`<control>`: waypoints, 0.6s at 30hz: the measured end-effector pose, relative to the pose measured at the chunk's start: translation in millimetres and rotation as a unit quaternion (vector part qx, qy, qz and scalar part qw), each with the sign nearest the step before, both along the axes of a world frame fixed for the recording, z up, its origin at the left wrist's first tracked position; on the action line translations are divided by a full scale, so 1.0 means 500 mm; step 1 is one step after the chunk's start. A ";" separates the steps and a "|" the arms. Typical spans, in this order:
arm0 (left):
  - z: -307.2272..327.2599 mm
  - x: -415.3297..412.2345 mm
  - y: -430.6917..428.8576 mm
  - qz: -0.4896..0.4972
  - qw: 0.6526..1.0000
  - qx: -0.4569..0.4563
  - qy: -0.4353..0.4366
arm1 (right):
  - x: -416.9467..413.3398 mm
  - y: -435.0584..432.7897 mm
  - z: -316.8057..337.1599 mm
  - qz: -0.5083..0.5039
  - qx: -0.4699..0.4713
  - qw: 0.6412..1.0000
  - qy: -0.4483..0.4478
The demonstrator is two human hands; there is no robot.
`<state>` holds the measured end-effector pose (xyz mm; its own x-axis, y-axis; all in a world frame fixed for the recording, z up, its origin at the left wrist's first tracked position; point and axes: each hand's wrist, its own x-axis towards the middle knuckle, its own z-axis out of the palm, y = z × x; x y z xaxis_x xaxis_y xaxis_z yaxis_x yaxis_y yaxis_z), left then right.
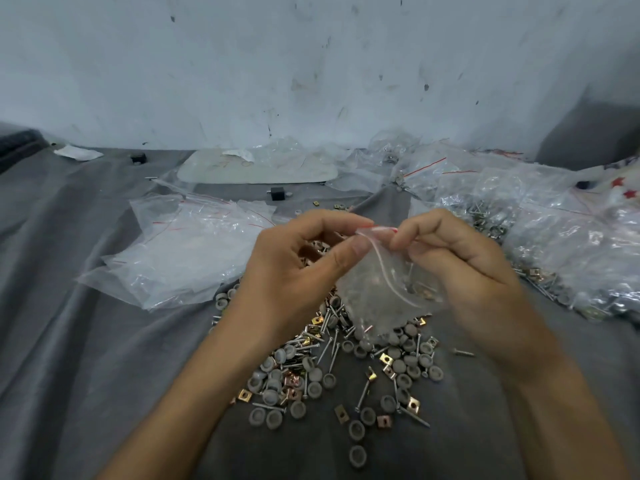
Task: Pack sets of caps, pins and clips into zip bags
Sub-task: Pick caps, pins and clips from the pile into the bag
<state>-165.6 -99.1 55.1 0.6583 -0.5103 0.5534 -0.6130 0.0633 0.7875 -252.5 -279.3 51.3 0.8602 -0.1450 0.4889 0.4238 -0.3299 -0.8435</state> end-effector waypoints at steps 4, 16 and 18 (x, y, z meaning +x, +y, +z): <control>0.024 -0.034 0.026 0.052 0.998 -0.008 -0.025 | -0.034 0.014 0.037 0.003 -0.048 0.998 0.047; 0.035 -0.092 0.109 0.061 0.996 -0.025 0.061 | -0.112 0.075 0.081 -0.066 -0.217 0.973 0.038; 0.037 -0.105 0.107 0.072 0.994 -0.041 0.072 | -0.110 0.082 0.085 -0.074 -0.213 0.974 0.028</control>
<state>-218.2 -45.7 73.6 0.7967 -0.3620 0.4840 -0.5018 0.0503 0.8635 -307.7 -238.4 93.6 0.8721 -0.0644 0.4850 0.3019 -0.7094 -0.6369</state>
